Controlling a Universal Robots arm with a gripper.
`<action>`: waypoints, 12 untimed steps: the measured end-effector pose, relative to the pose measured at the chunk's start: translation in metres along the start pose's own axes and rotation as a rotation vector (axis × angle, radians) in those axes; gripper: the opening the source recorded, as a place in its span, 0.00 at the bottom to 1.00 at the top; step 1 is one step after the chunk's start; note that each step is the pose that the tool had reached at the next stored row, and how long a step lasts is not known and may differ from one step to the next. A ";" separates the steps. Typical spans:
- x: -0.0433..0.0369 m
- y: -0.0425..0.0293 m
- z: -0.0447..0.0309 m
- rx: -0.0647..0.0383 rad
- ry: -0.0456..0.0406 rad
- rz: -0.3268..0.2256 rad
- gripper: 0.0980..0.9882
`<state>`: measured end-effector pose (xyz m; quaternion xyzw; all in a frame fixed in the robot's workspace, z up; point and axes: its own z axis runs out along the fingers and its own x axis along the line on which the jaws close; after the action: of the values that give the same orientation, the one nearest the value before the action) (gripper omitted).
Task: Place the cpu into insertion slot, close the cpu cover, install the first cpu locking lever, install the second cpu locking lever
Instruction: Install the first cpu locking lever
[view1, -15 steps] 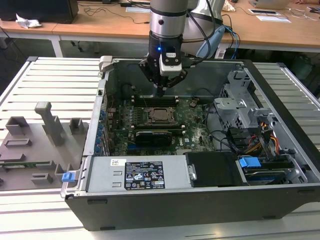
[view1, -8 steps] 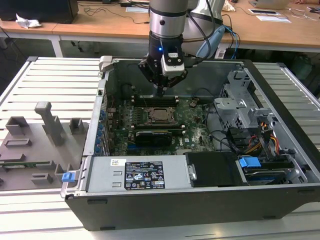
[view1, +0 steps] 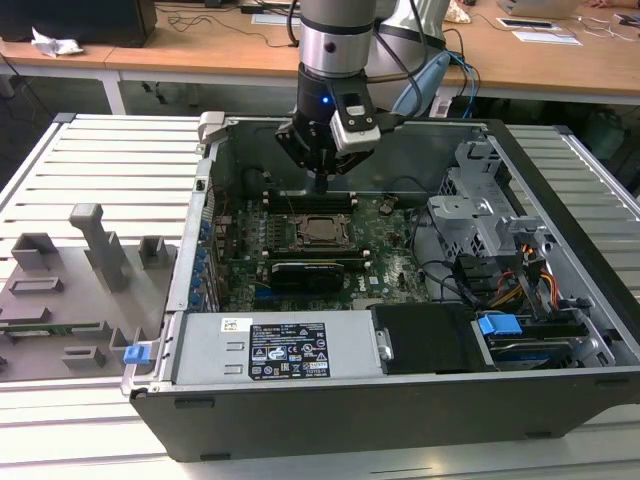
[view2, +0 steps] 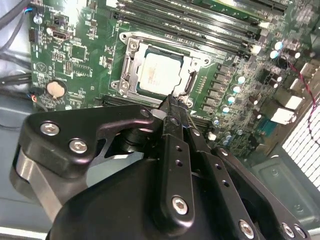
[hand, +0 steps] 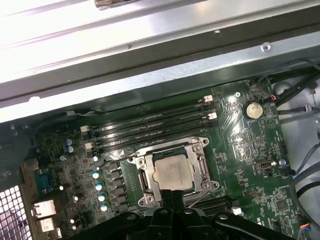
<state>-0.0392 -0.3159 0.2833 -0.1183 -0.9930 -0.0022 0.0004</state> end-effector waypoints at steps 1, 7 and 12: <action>0.0000 0.0000 0.0000 0.000 0.0001 -0.006 0.01; 0.0000 0.0000 0.0003 0.000 0.0004 -0.079 0.01; 0.0000 0.0000 0.0004 0.000 0.0006 -0.140 0.01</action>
<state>-0.0392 -0.3159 0.2829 -0.0486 -0.9988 -0.0023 0.0005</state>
